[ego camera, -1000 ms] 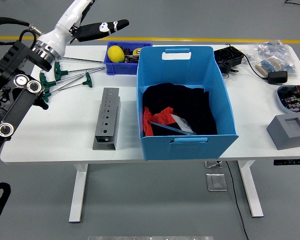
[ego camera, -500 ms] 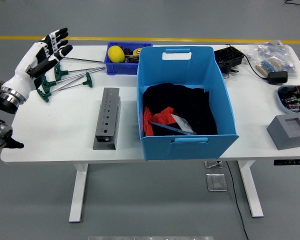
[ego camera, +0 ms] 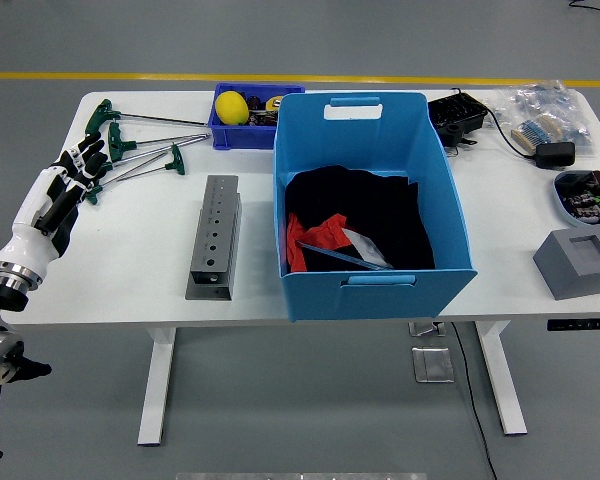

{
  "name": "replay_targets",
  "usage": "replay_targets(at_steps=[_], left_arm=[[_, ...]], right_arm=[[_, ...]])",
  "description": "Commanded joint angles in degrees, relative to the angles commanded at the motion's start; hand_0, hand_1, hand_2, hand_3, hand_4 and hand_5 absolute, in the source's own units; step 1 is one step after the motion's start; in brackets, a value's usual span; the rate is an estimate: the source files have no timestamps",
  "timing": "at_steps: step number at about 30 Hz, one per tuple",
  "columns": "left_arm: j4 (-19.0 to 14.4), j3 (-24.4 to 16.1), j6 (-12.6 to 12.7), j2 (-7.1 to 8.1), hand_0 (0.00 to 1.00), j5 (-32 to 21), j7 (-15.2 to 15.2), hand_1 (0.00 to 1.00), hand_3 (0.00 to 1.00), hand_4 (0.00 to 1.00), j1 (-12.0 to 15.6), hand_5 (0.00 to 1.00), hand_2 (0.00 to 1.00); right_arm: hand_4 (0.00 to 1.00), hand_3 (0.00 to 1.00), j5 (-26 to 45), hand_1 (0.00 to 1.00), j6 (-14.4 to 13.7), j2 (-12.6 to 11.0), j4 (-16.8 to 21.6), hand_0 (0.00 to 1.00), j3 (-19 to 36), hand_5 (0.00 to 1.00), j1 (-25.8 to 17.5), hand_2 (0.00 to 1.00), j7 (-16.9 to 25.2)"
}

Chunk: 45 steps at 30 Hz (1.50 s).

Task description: Lift tool from toolbox,place it in box,lift tool from toolbox,place it in box

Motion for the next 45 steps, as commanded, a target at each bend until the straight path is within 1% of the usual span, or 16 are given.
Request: replay_targets(at_steps=[3, 18, 24, 30, 38, 45], left_arm=[[-0.65, -0.47, -0.3, -0.45, 0.935, 0.02, 0.05, 0.95, 0.936, 0.976, 0.32, 0.761, 0.998], [-0.94, -1.76, -0.54, -1.12, 0.936, 0.6, -0.07, 0.952, 0.934, 0.965, -0.14, 0.787, 0.998], [-0.73, -2.49, -0.21, -1.43, 0.937, 0.93, -0.26, 0.952, 0.934, 0.967, -0.16, 0.799, 0.998], [-0.53, -3.83, 1.55, -1.66, 0.938, 0.9, -1.46, 0.953, 0.934, 0.967, -0.29, 0.804, 0.998], [-0.45, -4.91, 1.48, -1.74, 0.938, 1.05, -1.37, 0.956, 0.935, 0.965, -0.43, 0.811, 0.998], [-0.35, -5.62, 1.44, -1.88, 0.939, 1.32, -1.37, 0.956, 0.935, 0.964, -0.31, 0.808, 0.998]], right_arm=[[0.847, 0.572, 0.25, 0.645, -0.03, -0.04, 0.0, 0.654, 0.0, 0.667, 0.07, 0.704, 0.06], [0.842, 0.568, 1.13, 0.644, -0.09, -0.23, 0.0, 0.655, -0.51, 0.661, 0.65, 0.704, 0.19], [0.842, 0.569, 1.17, 0.643, -0.09, -0.3, 0.0, 0.656, -0.53, 0.661, 0.79, 0.704, 0.21], [0.842, 0.568, 1.64, 0.642, -0.13, -0.45, 0.0, 0.656, -0.97, 0.66, 1.02, 0.703, 0.35], [0.842, 0.568, 2.96, 0.642, -0.26, -0.64, 0.0, 0.657, -1.91, 0.661, 1.5, 0.704, 0.62], [0.842, 0.568, 2.66, 0.64, -0.18, -0.7, 0.0, 0.656, -2.05, 0.66, 1.91, 0.704, 0.51]])
